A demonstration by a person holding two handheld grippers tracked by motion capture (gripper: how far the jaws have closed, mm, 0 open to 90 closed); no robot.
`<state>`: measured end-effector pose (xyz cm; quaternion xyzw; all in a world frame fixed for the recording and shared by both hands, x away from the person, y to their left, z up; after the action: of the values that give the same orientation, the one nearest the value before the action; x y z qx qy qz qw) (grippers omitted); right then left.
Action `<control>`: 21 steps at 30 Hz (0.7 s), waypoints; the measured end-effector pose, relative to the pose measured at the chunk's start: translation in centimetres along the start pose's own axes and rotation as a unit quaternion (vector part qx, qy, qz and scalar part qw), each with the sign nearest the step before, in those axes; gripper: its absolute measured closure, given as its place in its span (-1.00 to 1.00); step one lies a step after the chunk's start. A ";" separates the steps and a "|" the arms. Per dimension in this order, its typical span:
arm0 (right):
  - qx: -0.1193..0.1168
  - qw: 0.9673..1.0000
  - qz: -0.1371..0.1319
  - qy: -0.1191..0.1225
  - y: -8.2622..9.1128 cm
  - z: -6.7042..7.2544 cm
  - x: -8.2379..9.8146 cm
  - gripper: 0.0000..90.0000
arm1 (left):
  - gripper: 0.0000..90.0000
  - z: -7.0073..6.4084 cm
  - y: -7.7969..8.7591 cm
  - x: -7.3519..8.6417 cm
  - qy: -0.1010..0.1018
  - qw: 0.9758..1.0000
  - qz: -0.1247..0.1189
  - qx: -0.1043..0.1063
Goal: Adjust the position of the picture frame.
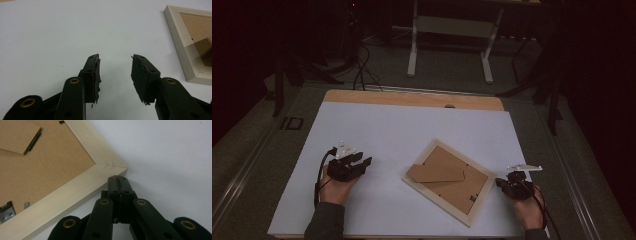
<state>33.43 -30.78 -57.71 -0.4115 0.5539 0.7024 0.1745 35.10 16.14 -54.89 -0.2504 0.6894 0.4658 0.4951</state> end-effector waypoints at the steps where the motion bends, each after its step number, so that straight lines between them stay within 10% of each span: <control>1: 0.000 1.000 0.003 0.000 0.0 0.0 0.1 1.00 | 0.31 0.0 0.0 0.0 -0.001 1.000 -0.001 0.001; 21: -0.006 1.000 0.021 0.006 0.0 0.9 0.6 1.00 | 0.48 -1.2 -0.4 0.4 -0.019 0.999 0.018 0.024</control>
<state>32.75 -30.10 -58.15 -0.4052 0.5594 0.7067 0.1534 34.73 14.99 -55.36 -0.2173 0.6954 0.4625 0.5053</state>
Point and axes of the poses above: each handheld gripper's, and its own axes: y roughly backward along the jaws, x roughly out of its underside, z roughly to its left, the point moved 8 cm from there along -y, roughly forward along the jaws, and after that the axes turned 13 degrees about -z, right-handed, at the moved point
